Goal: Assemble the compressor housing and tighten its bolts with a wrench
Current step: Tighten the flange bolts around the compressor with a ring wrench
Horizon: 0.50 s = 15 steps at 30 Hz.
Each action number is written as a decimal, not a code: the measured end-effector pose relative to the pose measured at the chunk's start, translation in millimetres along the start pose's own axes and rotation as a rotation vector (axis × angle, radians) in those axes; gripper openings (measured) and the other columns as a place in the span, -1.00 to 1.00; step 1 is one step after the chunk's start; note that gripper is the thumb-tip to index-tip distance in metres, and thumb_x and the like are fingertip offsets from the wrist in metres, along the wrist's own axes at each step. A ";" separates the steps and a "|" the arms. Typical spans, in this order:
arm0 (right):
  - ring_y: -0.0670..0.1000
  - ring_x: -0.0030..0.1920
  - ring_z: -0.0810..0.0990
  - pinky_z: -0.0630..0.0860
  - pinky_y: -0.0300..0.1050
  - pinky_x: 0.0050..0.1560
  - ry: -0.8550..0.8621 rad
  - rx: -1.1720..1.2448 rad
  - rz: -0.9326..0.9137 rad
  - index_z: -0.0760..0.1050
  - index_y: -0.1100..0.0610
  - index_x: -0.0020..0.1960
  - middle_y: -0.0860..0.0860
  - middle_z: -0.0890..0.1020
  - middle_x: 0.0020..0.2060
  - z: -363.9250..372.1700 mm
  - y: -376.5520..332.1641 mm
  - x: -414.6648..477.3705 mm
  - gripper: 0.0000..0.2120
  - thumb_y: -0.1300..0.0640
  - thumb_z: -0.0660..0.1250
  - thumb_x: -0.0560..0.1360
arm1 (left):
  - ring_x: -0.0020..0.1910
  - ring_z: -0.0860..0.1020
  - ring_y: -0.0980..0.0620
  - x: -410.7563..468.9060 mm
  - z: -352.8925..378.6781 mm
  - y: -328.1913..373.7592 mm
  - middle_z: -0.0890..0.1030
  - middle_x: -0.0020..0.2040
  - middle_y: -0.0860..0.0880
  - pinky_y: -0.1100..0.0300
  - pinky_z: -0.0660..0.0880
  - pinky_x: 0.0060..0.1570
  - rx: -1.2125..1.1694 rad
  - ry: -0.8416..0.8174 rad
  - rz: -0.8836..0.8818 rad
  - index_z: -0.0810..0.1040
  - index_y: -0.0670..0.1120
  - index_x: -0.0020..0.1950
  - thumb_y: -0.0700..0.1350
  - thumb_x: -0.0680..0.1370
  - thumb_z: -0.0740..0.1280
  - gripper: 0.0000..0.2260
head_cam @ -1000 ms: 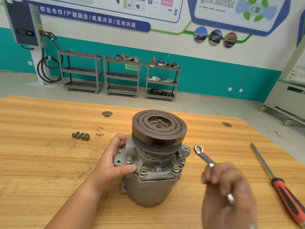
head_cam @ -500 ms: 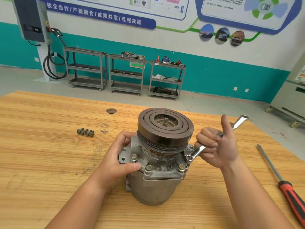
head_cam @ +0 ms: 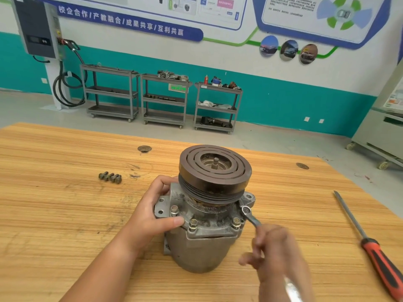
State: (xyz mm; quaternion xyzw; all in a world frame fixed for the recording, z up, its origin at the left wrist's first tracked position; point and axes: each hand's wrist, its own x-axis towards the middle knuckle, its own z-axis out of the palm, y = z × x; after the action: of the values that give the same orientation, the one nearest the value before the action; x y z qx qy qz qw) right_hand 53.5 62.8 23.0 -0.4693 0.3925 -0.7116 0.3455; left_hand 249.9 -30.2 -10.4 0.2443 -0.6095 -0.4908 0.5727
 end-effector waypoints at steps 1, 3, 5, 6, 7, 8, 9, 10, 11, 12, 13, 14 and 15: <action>-0.04 -0.40 0.45 0.48 -0.19 -0.31 -0.054 -0.167 -0.116 0.30 0.04 -0.40 -0.07 0.47 -0.41 10.8 1.1 -6.6 -0.67 -0.14 0.37 0.15 | -0.03 0.63 0.01 0.0 0.1 0.4 0.62 0.01 0.07 0.19 0.57 -0.11 0.004 0.001 0.001 0.53 0.16 0.04 -0.08 0.19 0.48 -0.56; -0.02 -0.28 0.51 0.50 -0.19 -0.21 -0.109 -0.228 -0.223 0.35 -0.01 -0.35 -0.07 0.48 -0.33 23.2 5.5 -14.1 -0.77 -0.08 0.37 0.21 | -0.03 0.63 0.03 0.1 0.1 0.4 0.62 0.01 0.06 0.20 0.56 -0.11 0.010 -0.003 0.007 0.53 0.14 0.04 -0.08 0.19 0.48 -0.56; -0.11 -0.37 0.53 0.50 -0.25 -0.34 0.008 -0.019 -0.179 0.46 -0.05 -0.45 -0.10 0.52 -0.42 19.7 -2.7 -6.3 -0.87 -0.01 0.41 0.18 | -0.02 0.63 0.02 0.1 -0.4 0.2 0.61 0.02 0.06 0.20 0.56 -0.11 0.016 -0.005 0.005 0.52 0.14 0.06 -0.07 0.20 0.48 -0.55; -0.14 -0.44 0.50 0.49 -0.28 -0.42 0.035 0.136 -0.153 0.47 -0.05 -0.52 -0.12 0.50 -0.48 14.3 -9.0 2.3 -0.82 0.01 0.46 0.15 | -0.01 0.63 0.01 0.2 -0.7 0.1 0.61 0.03 0.05 0.20 0.56 -0.10 0.018 -0.004 0.003 0.52 0.13 0.06 -0.07 0.20 0.48 -0.55; -0.14 -0.48 0.46 0.47 -0.33 -0.44 0.032 0.252 -0.153 0.46 -0.04 -0.55 -0.12 0.47 -0.51 7.5 -15.9 9.6 -0.75 -0.06 0.51 0.10 | -0.01 0.63 0.00 0.4 -0.9 -0.1 0.61 0.03 0.04 0.19 0.56 -0.10 0.018 -0.003 0.002 0.52 0.13 0.06 -0.06 0.20 0.48 -0.55; -0.10 -0.50 0.42 0.44 -0.34 -0.44 0.012 0.305 -0.151 0.43 -0.02 -0.55 -0.09 0.44 -0.52 -0.4 -22.1 18.0 -0.66 -0.18 0.51 0.10 | -0.01 0.63 -0.01 0.5 -1.0 -0.5 0.61 0.03 0.03 0.18 0.56 -0.10 0.017 -0.003 0.001 0.53 0.13 0.06 -0.07 0.20 0.49 -0.55; -0.08 -0.51 0.36 0.41 -0.35 -0.44 -0.035 0.351 -0.118 0.39 0.00 -0.55 -0.07 0.40 -0.52 -9.1 -24.8 28.4 -0.59 -0.28 0.46 0.14 | -0.01 0.63 -0.02 0.5 -1.0 -0.9 0.62 0.03 0.03 0.17 0.57 -0.09 0.014 -0.003 -0.002 0.53 0.13 0.06 -0.07 0.20 0.49 -0.55; -0.07 -0.53 0.30 0.36 -0.35 -0.46 -0.088 0.388 -0.052 0.35 -0.01 -0.54 -0.05 0.36 -0.53 -17.5 -24.0 40.0 -0.54 -0.34 0.40 0.19 | -0.01 0.63 -0.04 0.5 -1.0 -1.3 0.62 0.03 0.02 0.15 0.57 -0.09 0.009 -0.001 -0.007 0.53 0.13 0.06 -0.07 0.20 0.49 -0.55; -0.08 -0.55 0.23 0.30 -0.36 -0.51 -0.130 0.429 0.046 0.30 0.00 -0.54 -0.06 0.32 -0.54 -23.9 -20.4 53.9 -0.50 -0.38 0.34 0.22 | -0.01 0.63 -0.04 0.5 -1.1 -1.6 0.61 0.03 0.02 0.14 0.57 -0.09 0.005 0.002 -0.010 0.53 0.14 0.06 -0.07 0.20 0.49 -0.55; -0.08 -0.56 0.16 0.22 -0.36 -0.56 -0.163 0.477 0.164 0.24 0.01 -0.54 -0.06 0.27 -0.55 -28.6 -16.9 68.4 -0.46 -0.42 0.27 0.25 | -0.01 0.63 -0.04 0.5 -1.3 -1.9 0.61 0.03 0.03 0.15 0.57 -0.09 0.003 0.005 -0.009 0.53 0.14 0.06 -0.07 0.19 0.49 -0.55; -0.08 -0.56 0.10 0.17 -0.34 -0.60 -0.194 0.519 0.280 0.18 0.01 -0.53 -0.07 0.23 -0.56 -30.7 -12.0 82.4 -0.43 -0.45 0.17 0.30 | -0.01 0.63 -0.04 0.4 -1.3 -2.1 0.61 0.03 0.03 0.15 0.57 -0.10 0.003 0.005 -0.006 0.53 0.14 0.05 -0.07 0.19 0.49 -0.55; -0.09 -0.56 0.06 0.13 -0.33 -0.63 -0.221 0.557 0.375 0.15 0.01 -0.53 -0.07 0.19 -0.57 -31.4 -6.5 94.8 -0.42 -0.46 0.06 0.35 | -0.01 0.63 -0.03 0.4 -1.2 -2.1 0.62 0.03 0.04 0.15 0.57 -0.10 0.003 0.004 -0.003 0.53 0.15 0.05 -0.07 0.20 0.48 -0.55; -0.10 -0.57 0.04 0.10 -0.33 -0.65 -0.249 0.590 0.443 0.16 0.01 -0.54 -0.08 0.17 -0.58 -31.1 -0.1 105.2 -0.41 -0.45 -0.03 0.38 | -0.02 0.63 -0.03 0.5 -0.8 -2.1 0.62 0.02 0.04 0.15 0.57 -0.10 0.001 0.001 -0.001 0.53 0.15 0.05 -0.07 0.20 0.48 -0.56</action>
State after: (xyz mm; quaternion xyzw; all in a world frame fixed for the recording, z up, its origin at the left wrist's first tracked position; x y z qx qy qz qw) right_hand -9.5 -20.3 57.0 -0.3366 0.2176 -0.6397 0.6559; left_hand 250.0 -31.7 -12.1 0.2455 -0.6094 -0.4906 0.5725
